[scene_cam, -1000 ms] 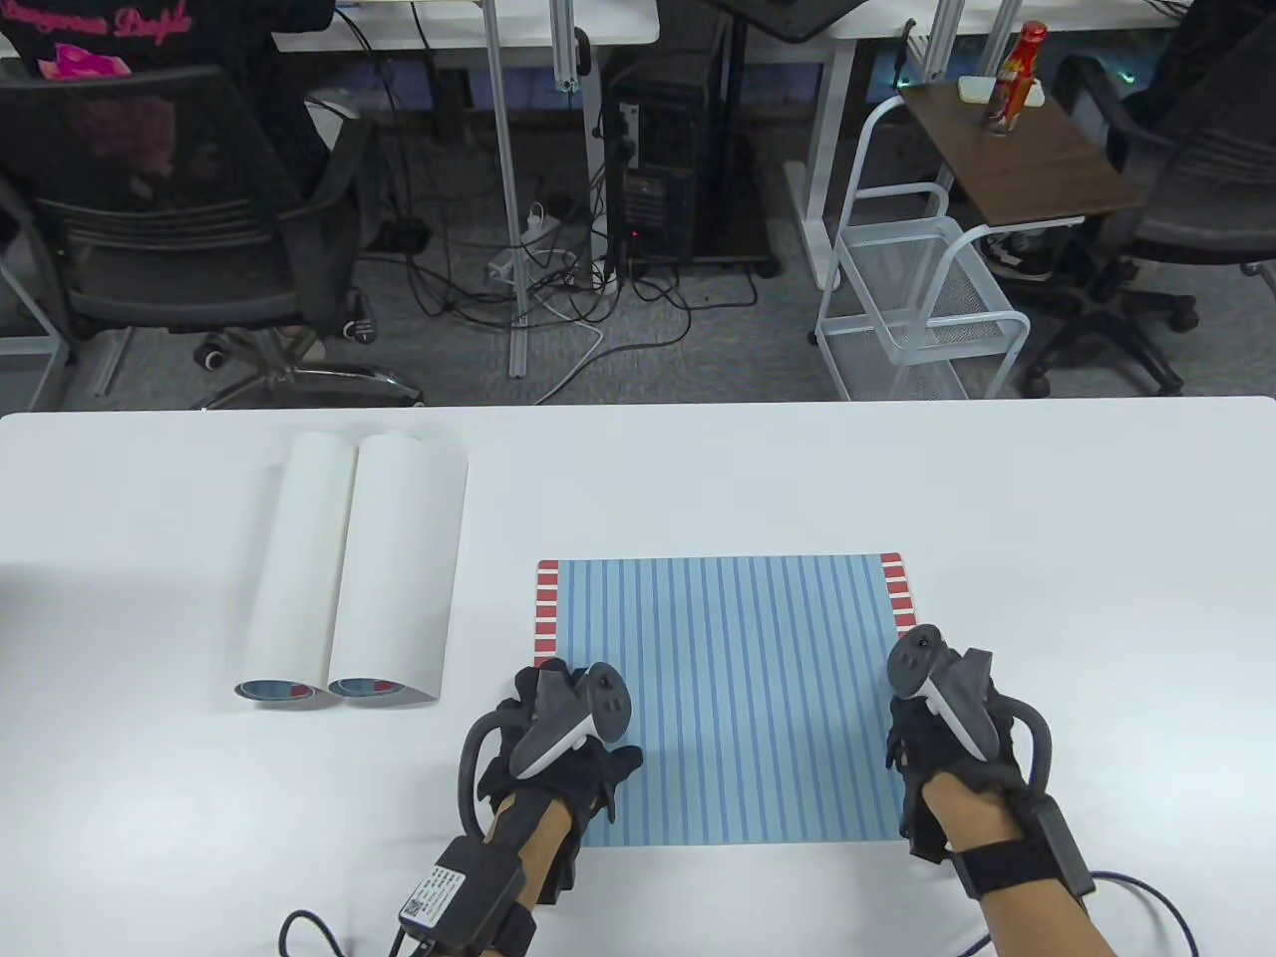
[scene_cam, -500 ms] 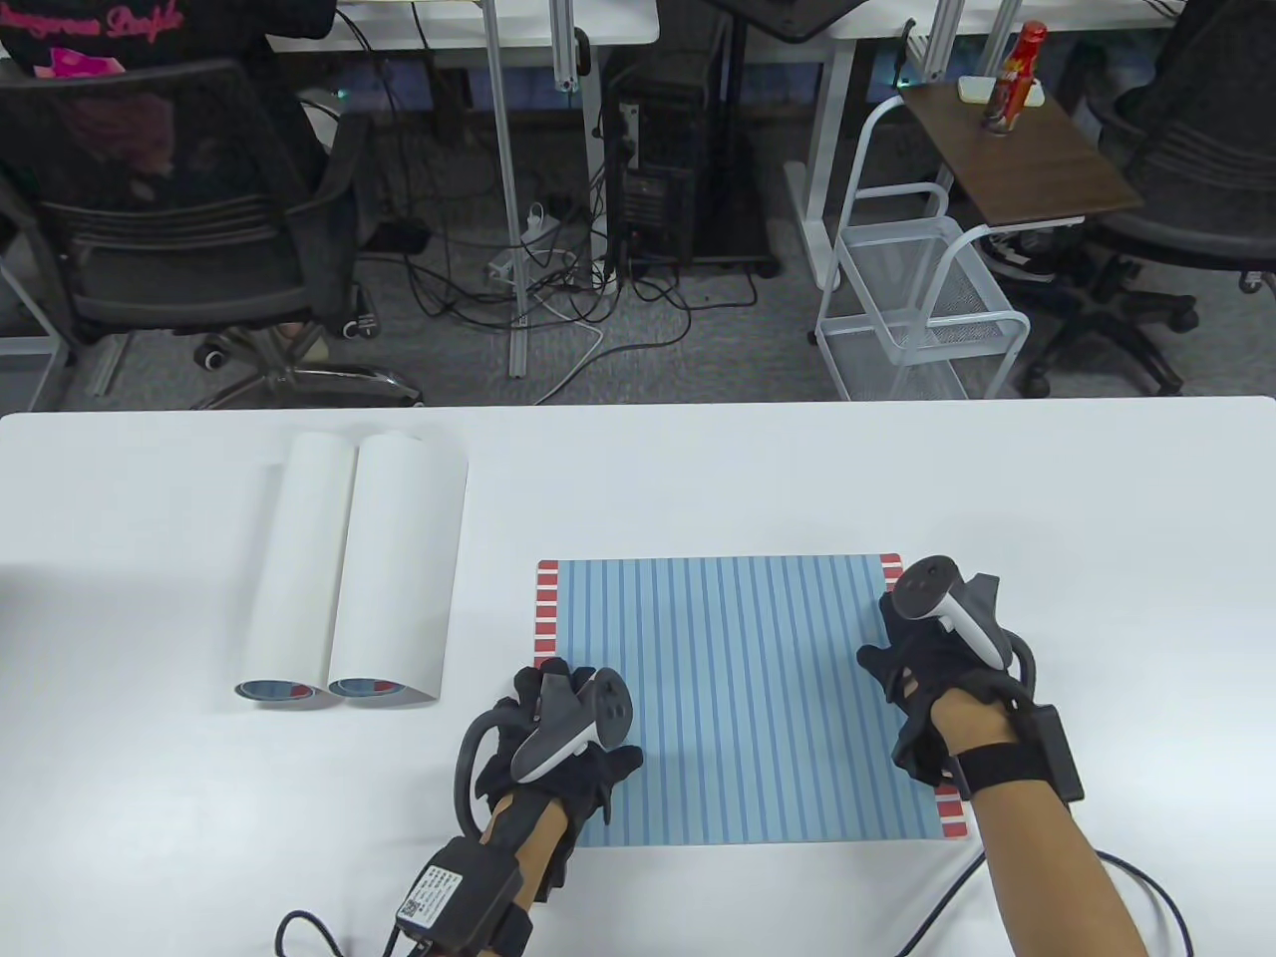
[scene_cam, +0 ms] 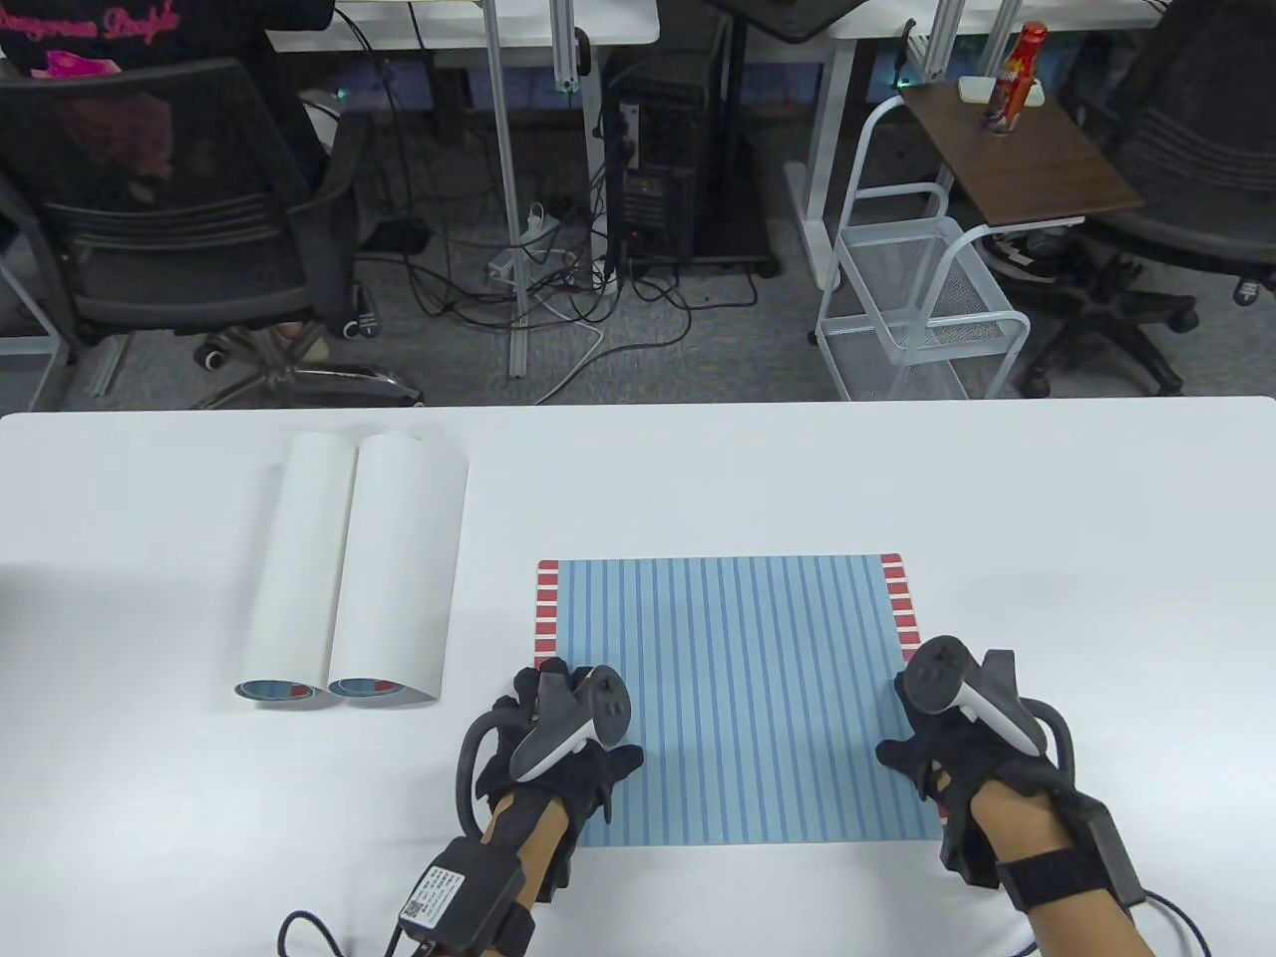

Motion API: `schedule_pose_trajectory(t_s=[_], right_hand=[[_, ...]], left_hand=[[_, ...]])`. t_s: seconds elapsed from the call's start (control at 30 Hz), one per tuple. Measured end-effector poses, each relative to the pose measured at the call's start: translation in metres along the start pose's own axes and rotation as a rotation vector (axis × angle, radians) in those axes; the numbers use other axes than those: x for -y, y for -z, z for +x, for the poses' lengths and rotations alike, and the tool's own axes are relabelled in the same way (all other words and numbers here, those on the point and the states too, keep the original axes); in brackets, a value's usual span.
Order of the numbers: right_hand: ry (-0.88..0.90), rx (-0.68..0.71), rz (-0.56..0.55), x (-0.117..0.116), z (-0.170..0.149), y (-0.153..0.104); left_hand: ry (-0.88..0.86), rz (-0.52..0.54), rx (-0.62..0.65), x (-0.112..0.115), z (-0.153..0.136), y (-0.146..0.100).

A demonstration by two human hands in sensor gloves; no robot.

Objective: Unroll mouse pads and stack together

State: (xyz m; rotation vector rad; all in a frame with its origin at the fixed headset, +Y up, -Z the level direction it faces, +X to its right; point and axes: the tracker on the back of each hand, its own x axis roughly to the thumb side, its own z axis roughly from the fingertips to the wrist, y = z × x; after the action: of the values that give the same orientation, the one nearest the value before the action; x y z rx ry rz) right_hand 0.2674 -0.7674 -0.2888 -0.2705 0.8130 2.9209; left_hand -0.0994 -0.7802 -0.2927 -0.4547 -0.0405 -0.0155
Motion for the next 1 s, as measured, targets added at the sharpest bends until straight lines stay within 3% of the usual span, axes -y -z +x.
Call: schedule_pose_trajectory(t_s=[0.2, 0.53, 0.8, 1.0], right_hand=[[-0.017, 0.021, -0.003, -0.007, 0.001, -0.012], [0.046, 0.048, -0.028, -0.008, -0.003, -0.012], [0.1, 0.121, -0.097, -0.009, 0.0, -0.011], [0.13, 0.166, -0.165, -0.002, 0.003, -0.018]], left_hand=[[-0.01, -0.003, 0.001, 0.001, 0.0, 0.0], [-0.025, 0.001, 0.012, 0.002, -0.002, 0.0], [-0.083, 0.12, 0.041, -0.009, -0.012, -0.01], [-0.086, 0.263, -0.023, -0.023, -0.026, -0.018]])
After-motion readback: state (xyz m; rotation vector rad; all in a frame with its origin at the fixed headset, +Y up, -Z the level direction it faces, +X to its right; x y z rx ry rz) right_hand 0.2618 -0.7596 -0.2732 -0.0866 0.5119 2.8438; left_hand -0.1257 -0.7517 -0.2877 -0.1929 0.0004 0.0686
